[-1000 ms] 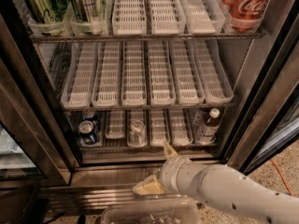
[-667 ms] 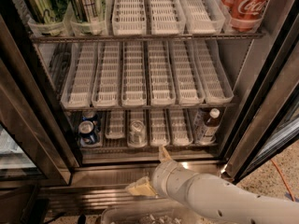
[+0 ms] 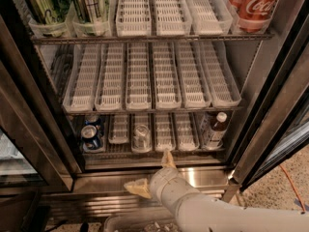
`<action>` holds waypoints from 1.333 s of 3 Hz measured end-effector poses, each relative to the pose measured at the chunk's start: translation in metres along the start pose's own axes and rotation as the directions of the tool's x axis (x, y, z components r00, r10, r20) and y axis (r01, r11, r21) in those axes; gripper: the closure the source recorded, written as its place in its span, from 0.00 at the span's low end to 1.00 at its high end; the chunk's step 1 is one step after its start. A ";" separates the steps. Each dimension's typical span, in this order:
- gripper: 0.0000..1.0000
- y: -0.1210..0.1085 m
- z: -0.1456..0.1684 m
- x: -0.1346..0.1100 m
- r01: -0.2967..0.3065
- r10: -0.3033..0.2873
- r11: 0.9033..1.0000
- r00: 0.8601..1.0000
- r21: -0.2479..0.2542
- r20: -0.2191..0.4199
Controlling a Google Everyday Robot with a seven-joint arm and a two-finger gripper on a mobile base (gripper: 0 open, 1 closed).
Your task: Pick 7up can from bottom shelf of fridge
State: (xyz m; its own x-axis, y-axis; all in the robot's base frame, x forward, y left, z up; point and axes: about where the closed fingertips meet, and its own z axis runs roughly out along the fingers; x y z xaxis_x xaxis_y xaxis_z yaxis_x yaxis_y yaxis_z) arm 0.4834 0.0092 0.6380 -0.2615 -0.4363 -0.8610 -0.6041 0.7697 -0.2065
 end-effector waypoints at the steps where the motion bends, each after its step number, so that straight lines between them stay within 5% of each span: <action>1: 0.00 -0.027 0.008 -0.009 -0.028 0.019 0.991 0.997 0.131 0.072; 4: 0.00 -0.024 0.028 -0.008 -0.024 -0.001 0.982 0.991 0.189 0.132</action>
Offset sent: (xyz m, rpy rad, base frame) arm 0.0169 -0.0061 0.0053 0.0250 -0.0721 -0.0744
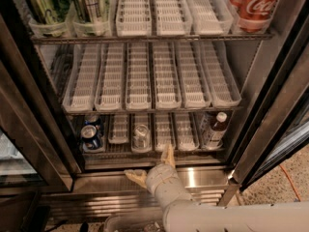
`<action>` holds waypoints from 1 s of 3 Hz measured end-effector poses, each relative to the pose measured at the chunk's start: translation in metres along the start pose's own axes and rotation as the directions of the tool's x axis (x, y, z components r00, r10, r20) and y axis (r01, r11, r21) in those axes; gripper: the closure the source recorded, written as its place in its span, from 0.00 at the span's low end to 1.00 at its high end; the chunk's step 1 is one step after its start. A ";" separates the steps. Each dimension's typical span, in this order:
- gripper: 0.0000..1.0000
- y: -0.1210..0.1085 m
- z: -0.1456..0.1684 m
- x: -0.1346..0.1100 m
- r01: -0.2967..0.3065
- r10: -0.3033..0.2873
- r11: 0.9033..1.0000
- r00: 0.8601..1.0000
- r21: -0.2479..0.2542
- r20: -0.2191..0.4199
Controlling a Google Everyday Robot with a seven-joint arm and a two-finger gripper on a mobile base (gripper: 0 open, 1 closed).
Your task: Pick 7up can from bottom shelf of fridge
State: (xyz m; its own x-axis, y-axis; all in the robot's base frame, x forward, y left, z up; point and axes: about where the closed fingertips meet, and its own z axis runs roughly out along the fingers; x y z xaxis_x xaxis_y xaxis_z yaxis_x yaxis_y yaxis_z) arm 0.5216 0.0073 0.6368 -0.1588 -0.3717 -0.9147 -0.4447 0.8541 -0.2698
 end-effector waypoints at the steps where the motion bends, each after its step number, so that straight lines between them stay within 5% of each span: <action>1: 0.00 -0.003 0.018 -0.007 -0.001 -0.004 0.998 0.997 0.069 0.072; 3: 0.00 -0.010 0.040 -0.015 -0.033 0.008 0.990 0.984 0.138 0.177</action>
Offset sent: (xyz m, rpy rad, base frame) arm 0.0449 0.0167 0.0051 0.0745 -0.2402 -0.0906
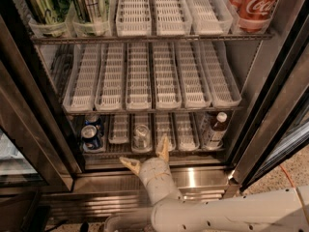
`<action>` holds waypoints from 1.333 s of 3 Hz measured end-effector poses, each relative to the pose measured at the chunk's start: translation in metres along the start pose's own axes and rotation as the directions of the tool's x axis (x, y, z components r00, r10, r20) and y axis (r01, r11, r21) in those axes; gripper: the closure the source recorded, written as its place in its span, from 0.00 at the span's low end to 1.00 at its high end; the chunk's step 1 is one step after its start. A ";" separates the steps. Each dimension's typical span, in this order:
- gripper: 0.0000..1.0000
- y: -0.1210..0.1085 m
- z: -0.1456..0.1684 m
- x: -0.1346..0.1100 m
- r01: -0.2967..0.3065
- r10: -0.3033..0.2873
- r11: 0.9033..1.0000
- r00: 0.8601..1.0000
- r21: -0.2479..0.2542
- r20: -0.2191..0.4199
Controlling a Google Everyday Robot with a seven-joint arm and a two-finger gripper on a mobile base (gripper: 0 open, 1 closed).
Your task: Pick 7up can from bottom shelf of fridge
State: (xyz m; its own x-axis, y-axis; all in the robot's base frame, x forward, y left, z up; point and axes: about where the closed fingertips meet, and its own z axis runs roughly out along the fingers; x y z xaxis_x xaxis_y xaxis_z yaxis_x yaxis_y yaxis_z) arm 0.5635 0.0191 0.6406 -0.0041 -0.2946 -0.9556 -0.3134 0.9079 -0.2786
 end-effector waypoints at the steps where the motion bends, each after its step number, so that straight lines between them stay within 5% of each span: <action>1: 0.04 -0.001 0.008 0.000 -0.017 0.017 1.000 0.999 0.013 0.028; 4: 0.18 -0.002 0.023 0.011 -0.051 0.050 0.998 0.998 0.026 0.042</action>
Offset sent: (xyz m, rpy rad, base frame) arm 0.0195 -0.0017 -0.0050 0.0719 -0.0496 -0.0212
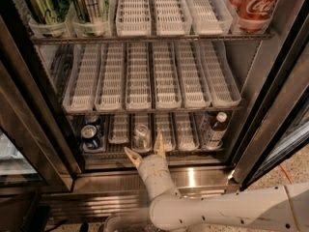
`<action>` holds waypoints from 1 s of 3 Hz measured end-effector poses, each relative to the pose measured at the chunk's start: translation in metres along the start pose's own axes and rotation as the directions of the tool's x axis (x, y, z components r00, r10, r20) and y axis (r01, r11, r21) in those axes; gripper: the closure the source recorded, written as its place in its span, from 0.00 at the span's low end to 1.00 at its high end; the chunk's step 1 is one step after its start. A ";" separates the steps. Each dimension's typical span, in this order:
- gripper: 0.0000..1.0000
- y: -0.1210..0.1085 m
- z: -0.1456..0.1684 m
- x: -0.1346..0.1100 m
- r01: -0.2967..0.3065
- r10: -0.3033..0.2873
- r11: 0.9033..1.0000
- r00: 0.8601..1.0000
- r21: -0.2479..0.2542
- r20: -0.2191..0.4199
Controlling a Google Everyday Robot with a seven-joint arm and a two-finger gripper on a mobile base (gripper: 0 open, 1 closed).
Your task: Pick 7up can from bottom shelf of fridge
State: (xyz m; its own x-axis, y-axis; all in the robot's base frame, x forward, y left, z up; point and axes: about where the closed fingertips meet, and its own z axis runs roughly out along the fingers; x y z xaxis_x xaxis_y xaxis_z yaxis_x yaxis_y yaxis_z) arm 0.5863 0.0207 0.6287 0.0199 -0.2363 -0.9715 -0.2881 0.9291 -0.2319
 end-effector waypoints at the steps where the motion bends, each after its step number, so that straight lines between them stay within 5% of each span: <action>1: 0.24 0.002 0.004 0.005 -0.001 0.001 1.000 1.000 0.001 -0.002; 3: 0.28 0.001 0.012 0.015 0.005 -0.005 1.000 1.000 0.015 -0.006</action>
Offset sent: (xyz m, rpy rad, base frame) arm 0.0101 0.0022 -0.0171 -0.0073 -0.0040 -0.0100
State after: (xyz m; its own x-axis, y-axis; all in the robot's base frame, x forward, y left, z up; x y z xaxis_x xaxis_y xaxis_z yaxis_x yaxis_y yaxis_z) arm 0.5980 0.0214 0.6137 0.0151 -0.2426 -0.9700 -0.2735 0.9321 -0.2373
